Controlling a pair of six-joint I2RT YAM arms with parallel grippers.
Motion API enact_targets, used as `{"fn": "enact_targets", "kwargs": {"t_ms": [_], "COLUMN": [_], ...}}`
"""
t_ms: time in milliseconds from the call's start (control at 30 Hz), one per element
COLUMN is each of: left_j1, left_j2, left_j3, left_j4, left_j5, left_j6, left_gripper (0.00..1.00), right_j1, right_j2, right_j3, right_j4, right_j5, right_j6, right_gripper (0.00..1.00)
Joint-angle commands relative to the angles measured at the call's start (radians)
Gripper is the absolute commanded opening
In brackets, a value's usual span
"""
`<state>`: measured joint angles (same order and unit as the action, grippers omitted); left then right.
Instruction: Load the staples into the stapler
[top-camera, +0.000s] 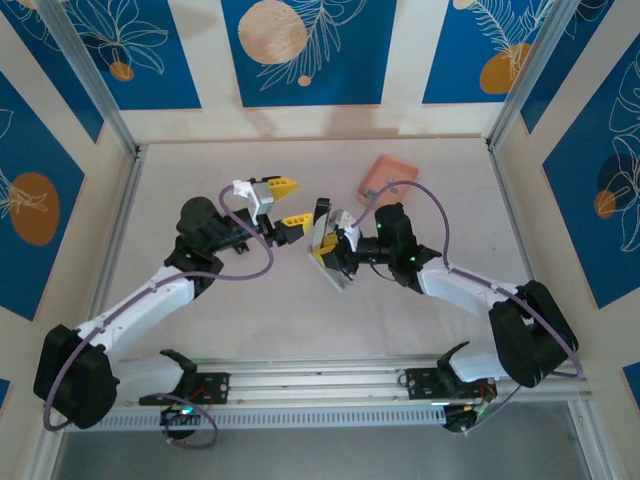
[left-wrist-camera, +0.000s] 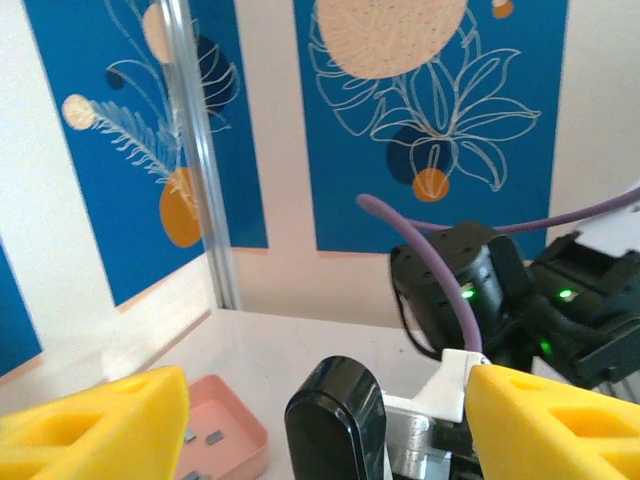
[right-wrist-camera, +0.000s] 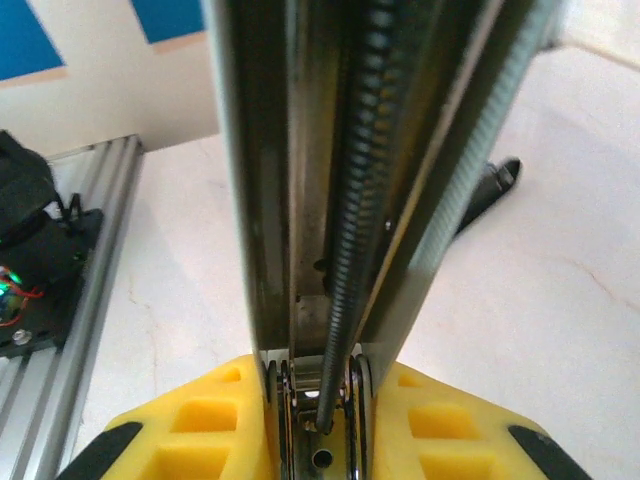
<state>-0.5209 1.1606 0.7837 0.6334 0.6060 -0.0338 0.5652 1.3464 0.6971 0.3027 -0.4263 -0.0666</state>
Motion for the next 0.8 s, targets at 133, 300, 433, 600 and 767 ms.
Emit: {"fn": "enact_targets", "kwargs": {"t_ms": [133, 300, 433, 600, 767], "left_j1": [0.005, 0.006, 0.007, 0.006, 0.006], "left_j2": [-0.071, -0.081, -0.077, -0.064, -0.061], "left_j3": [-0.041, -0.098, -0.154, -0.179, -0.189], "left_j4": [-0.249, -0.341, -0.352, -0.37, -0.364], "left_j5": [-0.319, -0.455, -0.476, -0.481, -0.489], "left_j6": [0.046, 0.028, -0.034, -0.051, -0.042], "left_gripper": [0.76, 0.76, 0.75, 0.75, 0.76], "right_j1": [0.024, 0.022, 0.006, -0.042, -0.061], "right_j2": [-0.071, -0.045, 0.017, 0.076, 0.159], "right_j3": [0.085, 0.148, 0.224, 0.251, 0.297], "right_j4": [-0.43, -0.689, -0.887, -0.963, -1.022], "right_j5": [0.513, 0.661, 0.743, 0.751, 0.756], "right_j6": [0.329, 0.518, 0.59, 0.625, 0.625], "right_gripper": [0.0, 0.0, 0.0, 0.0, 0.0]}}
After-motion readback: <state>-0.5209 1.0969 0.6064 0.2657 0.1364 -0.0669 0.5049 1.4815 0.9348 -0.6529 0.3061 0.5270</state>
